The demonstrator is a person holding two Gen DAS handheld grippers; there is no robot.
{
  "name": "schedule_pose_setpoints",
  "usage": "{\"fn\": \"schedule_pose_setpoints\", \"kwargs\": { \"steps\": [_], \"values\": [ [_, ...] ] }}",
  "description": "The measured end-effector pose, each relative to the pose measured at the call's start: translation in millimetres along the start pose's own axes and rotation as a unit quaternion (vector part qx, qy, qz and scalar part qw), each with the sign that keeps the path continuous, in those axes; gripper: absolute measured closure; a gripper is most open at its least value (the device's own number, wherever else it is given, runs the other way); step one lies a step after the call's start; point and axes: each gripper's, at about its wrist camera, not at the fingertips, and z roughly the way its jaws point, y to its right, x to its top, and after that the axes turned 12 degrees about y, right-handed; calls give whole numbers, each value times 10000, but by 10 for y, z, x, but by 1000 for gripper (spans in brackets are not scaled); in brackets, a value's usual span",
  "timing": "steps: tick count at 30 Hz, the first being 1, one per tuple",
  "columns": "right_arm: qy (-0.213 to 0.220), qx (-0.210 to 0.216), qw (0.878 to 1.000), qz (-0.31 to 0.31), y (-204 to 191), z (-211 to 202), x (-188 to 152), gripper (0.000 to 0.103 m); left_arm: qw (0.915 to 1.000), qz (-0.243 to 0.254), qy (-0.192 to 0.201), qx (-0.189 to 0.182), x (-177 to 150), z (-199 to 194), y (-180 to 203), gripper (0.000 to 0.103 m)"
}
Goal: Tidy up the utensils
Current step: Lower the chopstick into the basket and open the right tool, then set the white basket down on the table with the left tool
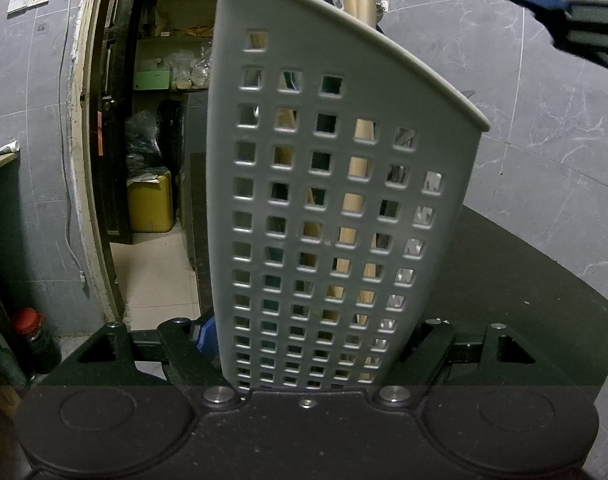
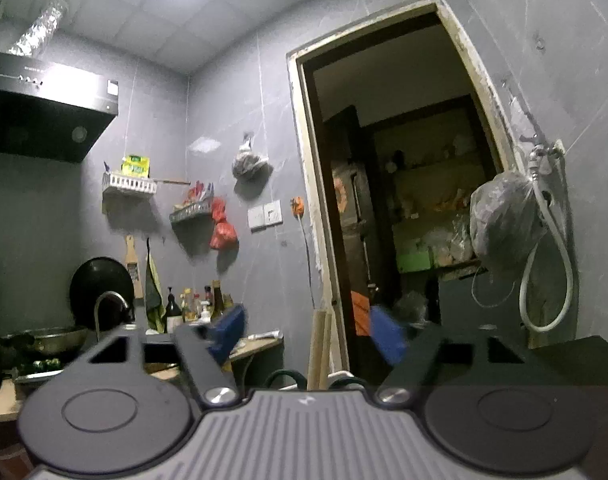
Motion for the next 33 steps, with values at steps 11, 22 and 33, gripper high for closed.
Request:
{"fn": "schedule_pose_setpoints", "kwargs": {
  "steps": [11,22,33],
  "values": [
    [441,-579,9963,456,211,-346,-92,0,10000,25,-9,8,-2,-5,4,23],
    [52,-1572,9831,939,579,-776,-483,0,9999,94,-40,57,27,2,69,23],
    [-316,-2057,9745,845,527,-1101,-571,0,9999,-112,-10,36,24,-41,-22,9]
  ]
}}
